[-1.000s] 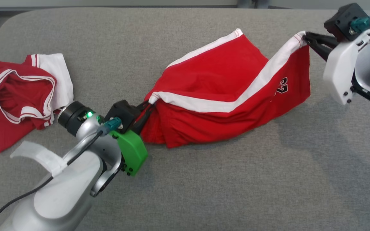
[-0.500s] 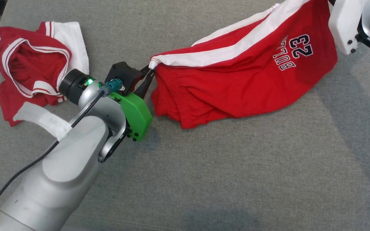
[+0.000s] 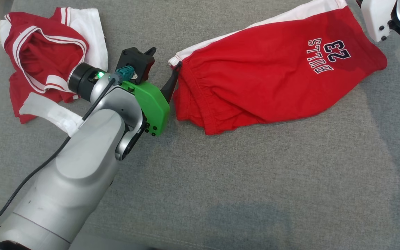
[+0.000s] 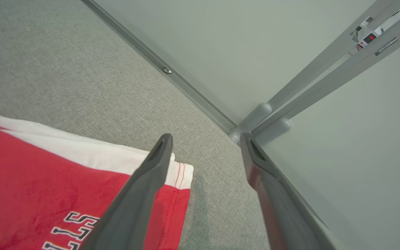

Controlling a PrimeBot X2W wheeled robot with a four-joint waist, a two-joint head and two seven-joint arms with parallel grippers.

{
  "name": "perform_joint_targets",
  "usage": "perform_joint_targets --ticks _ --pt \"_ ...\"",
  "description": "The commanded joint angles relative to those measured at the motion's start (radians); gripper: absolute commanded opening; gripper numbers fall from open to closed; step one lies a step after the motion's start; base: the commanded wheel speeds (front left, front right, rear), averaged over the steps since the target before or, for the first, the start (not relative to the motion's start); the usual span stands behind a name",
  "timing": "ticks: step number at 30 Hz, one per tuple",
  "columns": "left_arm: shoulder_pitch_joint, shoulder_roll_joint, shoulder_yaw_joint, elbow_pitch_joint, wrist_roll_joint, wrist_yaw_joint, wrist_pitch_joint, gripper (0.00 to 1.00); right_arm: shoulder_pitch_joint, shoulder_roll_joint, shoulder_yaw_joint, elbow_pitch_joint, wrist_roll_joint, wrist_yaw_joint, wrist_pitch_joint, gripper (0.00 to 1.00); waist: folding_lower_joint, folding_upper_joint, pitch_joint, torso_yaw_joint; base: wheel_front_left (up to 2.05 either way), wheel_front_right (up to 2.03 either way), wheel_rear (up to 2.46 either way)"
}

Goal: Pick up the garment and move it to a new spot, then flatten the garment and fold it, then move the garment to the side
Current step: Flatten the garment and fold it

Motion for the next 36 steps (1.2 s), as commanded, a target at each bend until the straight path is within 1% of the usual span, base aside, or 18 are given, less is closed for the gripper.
perform_joint_targets --ticks 1,2,6,7,11,13,17,22,26,30,32,36 --pt "-0.018 -0.004 0.008 0.018 -0.004 0.017 -0.014 1.0 -0.018 0.008 -0.012 0.033 -0.02 -0.002 -0.039 1.0 -0.0001 0.0 0.001 0.005 0.0 0.0 0.0" --pt "-0.018 -0.004 0.008 0.018 -0.004 0.017 -0.014 1.0 -0.018 0.008 -0.012 0.033 -0.02 -0.002 -0.039 1.0 -0.0001 0.0 0.001 0.005 0.0 0.0 0.0" --pt "-0.008 -0.004 0.023 0.037 0.002 0.051 -0.059 1.0 -0.007 0.033 -0.049 0.089 -0.03 -0.002 -0.103 1.0 -0.0001 0.0 -0.009 0.003 0.0 0.0 0.0" --pt "0.014 0.004 0.03 0.034 0.01 0.071 -0.097 1.0 0.02 0.041 -0.075 0.11 -0.015 -0.002 -0.122 1.0 -0.0001 0.0 -0.024 0.001 0.0 0.0 0.0" --pt "0.081 0.024 0.045 -0.01 0.025 0.118 -0.197 1.0 0.085 0.059 -0.134 0.12 0.027 -0.002 -0.129 1.0 -0.0001 0.0 -0.064 -0.012 0.0 0.0 0.0" --pt "0.13 0.034 0.056 -0.047 0.027 0.147 -0.252 1.0 0.135 0.058 -0.16 0.103 0.048 -0.002 -0.13 1.0 -0.0001 0.0 -0.086 -0.021 0.0 0.0 0.0" --pt "0.249 0.05 0.076 -0.137 0.028 0.205 -0.303 1.0 0.247 0.04 -0.229 0.071 0.081 -0.002 -0.144 1.0 -0.0001 0.0 -0.13 -0.034 0.0 0.0 0.0" --pt "0.397 0.066 0.111 -0.279 0.054 0.275 -0.326 1.0 0.405 0.024 -0.327 0.043 0.091 -0.002 -0.155 1.0 -0.0001 0.0 -0.185 -0.041 0.0 0.0 0.0" --pt "0.52 0.054 0.181 -0.416 0.084 0.315 -0.326 1.0 0.532 0.052 -0.42 0.033 0.095 -0.002 -0.168 1.0 -0.0001 0.0 -0.225 -0.042 0.0 0.0 0.0" --pt "0.652 0.012 0.289 -0.538 0.1 0.319 -0.326 1.0 0.637 0.101 -0.496 0.034 0.088 -0.002 -0.18 1.0 -0.0001 0.0 -0.254 -0.04 0.0 0.0 0.0" --pt "0.714 -0.014 0.343 -0.579 0.102 0.298 -0.325 1.0 0.672 0.12 -0.533 0.042 0.078 -0.002 -0.189 1.0 -0.0001 0.0 -0.262 -0.035 0.0 0.0 0.0" --pt "0.797 -0.049 0.397 -0.611 0.133 0.236 -0.325 1.0 0.715 0.163 -0.618 0.078 0.067 -0.002 -0.213 1.0 -0.0001 0.0 -0.266 -0.016 0.0 0.0 0.0"
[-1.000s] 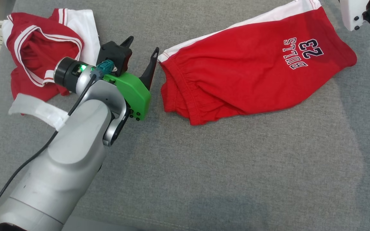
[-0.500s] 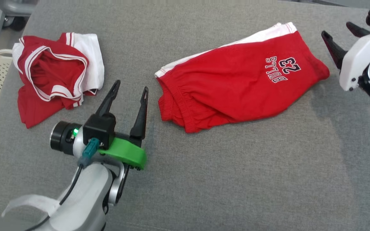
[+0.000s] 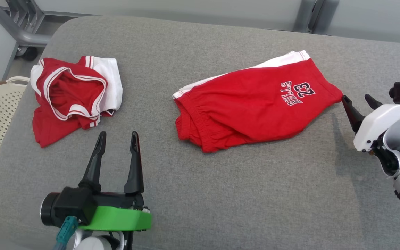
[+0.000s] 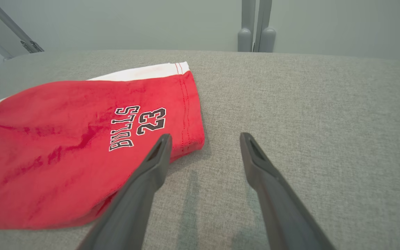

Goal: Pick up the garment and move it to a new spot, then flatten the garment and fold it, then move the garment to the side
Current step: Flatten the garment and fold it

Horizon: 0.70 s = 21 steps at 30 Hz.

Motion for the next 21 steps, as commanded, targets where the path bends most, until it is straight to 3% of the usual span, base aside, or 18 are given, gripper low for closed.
perform_joint_targets --ticks 1,9,21 --pt "0.022 -0.014 0.017 -0.011 0.026 -0.016 0.0 1.0 0.02 0.012 -0.031 0.02 -0.009 -0.001 -0.012 1.0 0.0 0.0 0.001 0.02 0.0 0.0 0.0" --pt "0.085 -0.082 0.064 -0.018 0.117 -0.094 0.0 1.0 -0.001 0.062 -0.149 0.093 -0.061 -0.001 -0.009 1.0 0.0 0.0 0.046 0.07 0.0 0.0 0.0" --pt "0.063 -0.128 0.094 -0.002 0.186 -0.172 0.0 1.0 -0.073 0.109 -0.246 0.217 -0.186 -0.001 0.033 1.0 0.0 0.0 0.109 0.116 0.0 0.0 0.0"
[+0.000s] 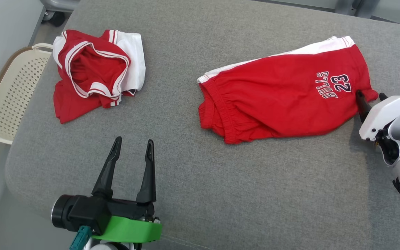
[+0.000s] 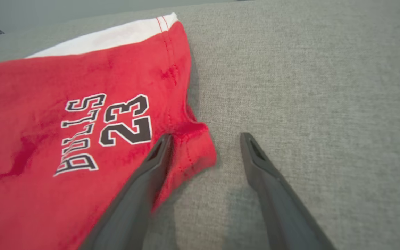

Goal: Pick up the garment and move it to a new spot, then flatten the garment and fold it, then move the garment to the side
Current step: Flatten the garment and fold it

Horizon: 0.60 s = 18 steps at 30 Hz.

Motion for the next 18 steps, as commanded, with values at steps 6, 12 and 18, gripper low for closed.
perform_joint_targets --ticks 6,12,18 --pt "-0.012 -0.013 0.021 0.018 0.017 -0.024 0.0 1.0 0.016 0.05 -0.005 0.048 -0.037 0.0 0.061 0.37 0.0 0.0 0.009 0.015 0.0 0.0 0.0" --pt "-0.001 -0.018 0.03 0.039 0.026 -0.038 0.0 1.0 0.044 0.047 -0.02 0.063 -0.086 -0.001 0.067 0.0 0.0 0.0 -0.016 0.009 0.0 0.0 0.0" --pt "0.025 -0.021 0.031 0.055 0.033 -0.05 0.0 1.0 0.127 0.076 -0.088 -0.013 -0.078 -0.001 -0.005 0.0 0.0 0.0 -0.075 -0.009 0.0 0.0 0.0"
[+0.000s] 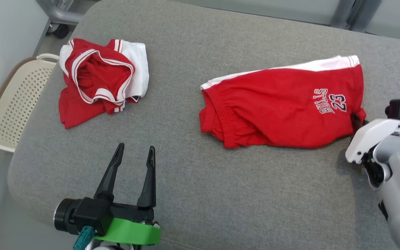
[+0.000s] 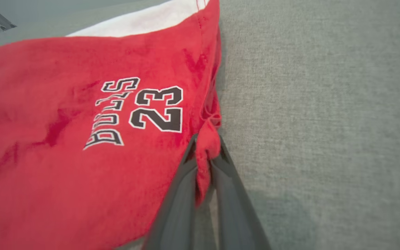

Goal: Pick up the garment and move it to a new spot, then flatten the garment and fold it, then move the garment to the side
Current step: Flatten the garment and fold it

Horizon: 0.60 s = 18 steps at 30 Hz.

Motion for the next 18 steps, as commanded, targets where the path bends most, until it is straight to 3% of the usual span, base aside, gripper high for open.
perform_joint_targets --ticks 1,8,18 --pt "0.02 -0.002 0.004 0.001 0.011 -0.005 0.0 1.0 0.079 0.015 -0.011 -0.027 0.002 -0.002 -0.012 0.0 0.0 0.0 -0.04 -0.019 0.0 0.0 0.0" --pt "0.042 -0.002 0.016 0.011 0.034 -0.015 0.0 1.0 0.267 0.053 -0.114 -0.265 -0.018 -0.002 -0.006 0.0 0.0 0.0 -0.096 -0.069 0.0 0.0 0.0" --pt "0.051 0.018 0.005 0.074 0.056 -0.032 0.001 1.0 0.49 0.164 -0.268 -0.594 -0.136 -0.002 0.166 0.0 0.0 0.0 -0.148 -0.105 0.0 0.0 0.0"
